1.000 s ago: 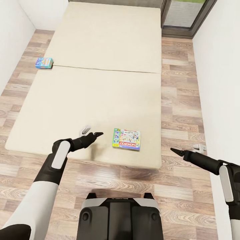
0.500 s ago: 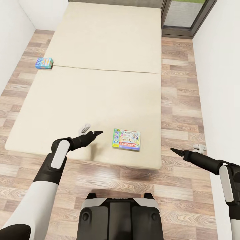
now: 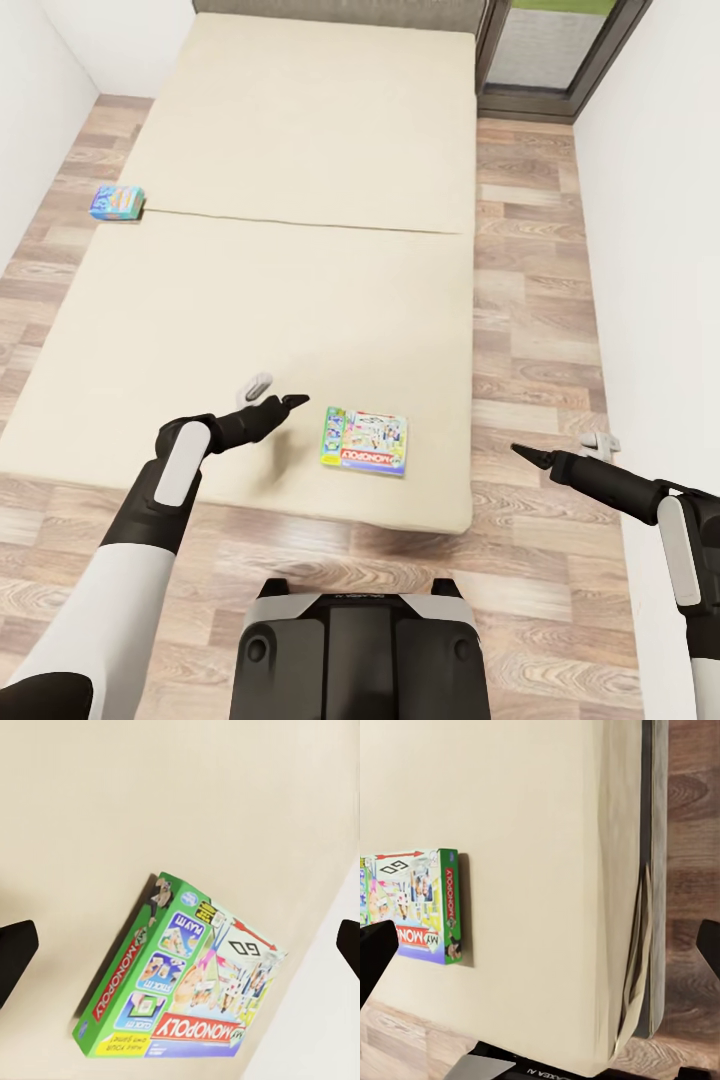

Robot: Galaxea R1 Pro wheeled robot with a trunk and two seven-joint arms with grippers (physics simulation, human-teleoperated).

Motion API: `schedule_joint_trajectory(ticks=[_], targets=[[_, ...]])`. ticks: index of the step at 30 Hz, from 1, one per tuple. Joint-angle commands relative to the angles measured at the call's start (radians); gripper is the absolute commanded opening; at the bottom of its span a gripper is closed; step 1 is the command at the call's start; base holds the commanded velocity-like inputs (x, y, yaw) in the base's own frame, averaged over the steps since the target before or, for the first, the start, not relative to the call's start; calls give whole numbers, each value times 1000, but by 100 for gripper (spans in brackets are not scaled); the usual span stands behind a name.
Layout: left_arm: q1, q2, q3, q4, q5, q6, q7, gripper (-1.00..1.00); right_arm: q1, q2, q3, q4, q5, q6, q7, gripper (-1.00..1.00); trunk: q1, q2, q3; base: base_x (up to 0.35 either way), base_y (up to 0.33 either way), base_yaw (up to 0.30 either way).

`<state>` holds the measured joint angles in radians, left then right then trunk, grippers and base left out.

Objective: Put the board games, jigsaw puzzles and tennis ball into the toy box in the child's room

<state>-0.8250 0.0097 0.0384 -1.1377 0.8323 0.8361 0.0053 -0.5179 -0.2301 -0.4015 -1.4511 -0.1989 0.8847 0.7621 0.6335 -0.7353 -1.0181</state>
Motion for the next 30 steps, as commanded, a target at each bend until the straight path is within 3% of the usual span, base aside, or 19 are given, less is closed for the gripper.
schedule_joint_trajectory(ticks=[1, 30], targets=[[0, 0, 1, 0, 3, 5, 0, 100, -1, 0, -1, 0, 0, 5, 3, 100, 0, -1, -1, 89, -63, 0], [0, -31, 4, 4, 3, 5, -1, 100, -1, 0, -1, 0, 0, 5, 4, 100, 0, -1, -1, 20, -14, 0]])
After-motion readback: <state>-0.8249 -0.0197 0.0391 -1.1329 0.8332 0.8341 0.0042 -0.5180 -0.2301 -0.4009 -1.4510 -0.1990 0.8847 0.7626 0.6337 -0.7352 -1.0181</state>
